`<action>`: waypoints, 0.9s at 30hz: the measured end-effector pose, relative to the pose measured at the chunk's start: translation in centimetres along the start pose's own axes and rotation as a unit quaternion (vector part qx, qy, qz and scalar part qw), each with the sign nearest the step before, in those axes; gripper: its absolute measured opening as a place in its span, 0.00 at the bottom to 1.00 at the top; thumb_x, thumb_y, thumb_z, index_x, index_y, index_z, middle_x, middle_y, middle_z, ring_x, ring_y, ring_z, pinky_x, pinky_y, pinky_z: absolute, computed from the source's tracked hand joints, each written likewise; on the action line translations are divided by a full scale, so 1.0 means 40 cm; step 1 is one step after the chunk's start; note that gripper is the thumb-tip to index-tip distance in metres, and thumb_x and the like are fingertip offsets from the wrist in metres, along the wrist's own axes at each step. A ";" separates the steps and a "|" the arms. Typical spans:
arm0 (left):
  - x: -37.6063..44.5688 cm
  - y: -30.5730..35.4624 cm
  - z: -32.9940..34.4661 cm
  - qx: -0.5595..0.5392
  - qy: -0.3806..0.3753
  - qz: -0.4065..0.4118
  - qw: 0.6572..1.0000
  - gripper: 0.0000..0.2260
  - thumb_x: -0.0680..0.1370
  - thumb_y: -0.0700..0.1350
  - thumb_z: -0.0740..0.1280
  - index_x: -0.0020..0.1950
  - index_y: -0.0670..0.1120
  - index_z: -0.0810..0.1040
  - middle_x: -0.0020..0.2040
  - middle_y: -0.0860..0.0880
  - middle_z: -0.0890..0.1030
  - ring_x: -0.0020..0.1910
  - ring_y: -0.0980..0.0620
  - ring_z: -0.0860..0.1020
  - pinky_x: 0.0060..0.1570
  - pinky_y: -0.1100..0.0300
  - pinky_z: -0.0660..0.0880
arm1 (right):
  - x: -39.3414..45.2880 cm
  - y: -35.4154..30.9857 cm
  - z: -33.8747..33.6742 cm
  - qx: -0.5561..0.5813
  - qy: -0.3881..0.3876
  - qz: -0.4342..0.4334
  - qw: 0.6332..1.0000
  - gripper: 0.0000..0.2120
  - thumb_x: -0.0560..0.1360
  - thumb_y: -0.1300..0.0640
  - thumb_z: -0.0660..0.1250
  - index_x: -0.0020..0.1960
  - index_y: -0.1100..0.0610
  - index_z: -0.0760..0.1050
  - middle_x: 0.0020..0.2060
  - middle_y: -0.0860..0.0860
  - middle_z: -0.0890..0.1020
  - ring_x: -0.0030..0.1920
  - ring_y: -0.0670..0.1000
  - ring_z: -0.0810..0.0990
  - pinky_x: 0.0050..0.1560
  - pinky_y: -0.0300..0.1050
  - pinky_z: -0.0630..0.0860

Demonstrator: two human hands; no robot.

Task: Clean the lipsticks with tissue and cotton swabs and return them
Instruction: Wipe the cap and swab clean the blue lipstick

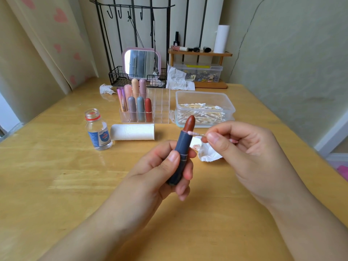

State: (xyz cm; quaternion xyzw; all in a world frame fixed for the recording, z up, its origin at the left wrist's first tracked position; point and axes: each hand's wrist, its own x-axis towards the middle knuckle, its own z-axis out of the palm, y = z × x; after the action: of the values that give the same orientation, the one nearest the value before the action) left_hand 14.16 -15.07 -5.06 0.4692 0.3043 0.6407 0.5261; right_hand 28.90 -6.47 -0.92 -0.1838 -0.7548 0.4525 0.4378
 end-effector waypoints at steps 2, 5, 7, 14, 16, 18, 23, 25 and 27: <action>0.002 0.000 0.001 -0.009 -0.002 0.001 1.000 0.11 0.75 0.48 0.61 0.50 0.45 0.80 0.36 0.47 0.74 0.29 0.53 0.69 0.33 0.61 0.72 | 0.000 -0.001 -0.002 0.000 0.002 0.003 1.000 0.05 0.71 0.57 0.66 0.38 0.51 0.79 0.29 0.40 0.78 0.32 0.37 0.73 0.37 0.27 0.69; 0.003 0.000 0.002 -0.022 -0.003 0.001 1.000 0.11 0.75 0.47 0.61 0.50 0.44 0.80 0.35 0.47 0.74 0.29 0.53 0.69 0.32 0.61 0.72 | 0.001 -0.002 -0.004 0.007 0.004 0.008 1.000 0.05 0.71 0.57 0.66 0.37 0.51 0.80 0.27 0.43 0.75 0.30 0.38 0.70 0.33 0.28 0.68; 0.004 0.001 0.001 -0.027 -0.007 0.001 1.000 0.11 0.75 0.47 0.61 0.50 0.44 0.80 0.35 0.47 0.74 0.29 0.53 0.69 0.32 0.60 0.72 | 0.002 -0.002 -0.004 0.009 0.004 0.009 1.000 0.05 0.71 0.57 0.66 0.37 0.51 0.80 0.26 0.43 0.74 0.29 0.39 0.69 0.33 0.28 0.68; 0.002 0.000 -0.001 -0.038 -0.012 -0.009 0.999 0.11 0.76 0.47 0.61 0.50 0.43 0.79 0.35 0.46 0.74 0.29 0.53 0.69 0.32 0.60 0.72 | 0.004 0.001 -0.006 0.024 -0.004 0.013 1.000 0.05 0.71 0.57 0.66 0.38 0.52 0.79 0.26 0.40 0.75 0.28 0.39 0.70 0.33 0.28 0.68; 0.002 0.000 -0.002 -0.042 -0.014 -0.007 0.999 0.10 0.76 0.47 0.62 0.50 0.43 0.79 0.35 0.47 0.74 0.29 0.53 0.68 0.32 0.60 0.72 | 0.004 0.001 -0.007 0.033 -0.002 0.018 0.999 0.05 0.71 0.58 0.66 0.38 0.53 0.79 0.26 0.41 0.75 0.28 0.39 0.70 0.32 0.28 0.68; 0.001 0.001 -0.001 -0.043 -0.021 -0.002 0.999 0.10 0.76 0.47 0.65 0.51 0.43 0.79 0.36 0.47 0.74 0.29 0.53 0.68 0.32 0.60 0.72 | 0.005 0.002 -0.006 0.034 -0.002 0.022 0.999 0.05 0.71 0.58 0.66 0.38 0.54 0.79 0.26 0.40 0.76 0.28 0.39 0.71 0.33 0.28 0.67; 0.000 0.001 -0.005 -0.046 -0.030 -0.002 0.998 0.12 0.76 0.49 0.67 0.52 0.42 0.79 0.37 0.47 0.75 0.30 0.53 0.69 0.33 0.60 0.72 | 0.005 0.003 -0.004 0.042 -0.004 0.034 0.999 0.05 0.71 0.58 0.65 0.38 0.54 0.78 0.26 0.40 0.76 0.28 0.39 0.71 0.32 0.28 0.67; 0.001 0.002 -0.008 -0.053 -0.037 -0.005 0.998 0.13 0.76 0.51 0.67 0.52 0.42 0.78 0.37 0.47 0.75 0.30 0.53 0.69 0.33 0.60 0.72 | 0.004 0.005 -0.004 0.056 -0.002 0.046 0.997 0.06 0.71 0.57 0.65 0.37 0.53 0.79 0.27 0.41 0.76 0.27 0.40 0.70 0.32 0.29 0.67; 0.001 0.003 -0.008 -0.061 -0.041 -0.007 0.997 0.13 0.75 0.51 0.68 0.52 0.42 0.78 0.37 0.46 0.75 0.30 0.53 0.69 0.33 0.59 0.72 | 0.003 0.008 -0.003 0.063 0.000 0.059 0.996 0.07 0.70 0.56 0.66 0.35 0.52 0.81 0.28 0.45 0.76 0.27 0.41 0.69 0.32 0.31 0.67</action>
State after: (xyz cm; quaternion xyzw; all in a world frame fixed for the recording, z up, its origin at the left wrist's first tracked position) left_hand 13.80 -15.02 -5.06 0.4601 0.2462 0.6344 0.5702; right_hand 28.88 -6.15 -1.10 -0.1996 -0.7130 0.5240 0.4209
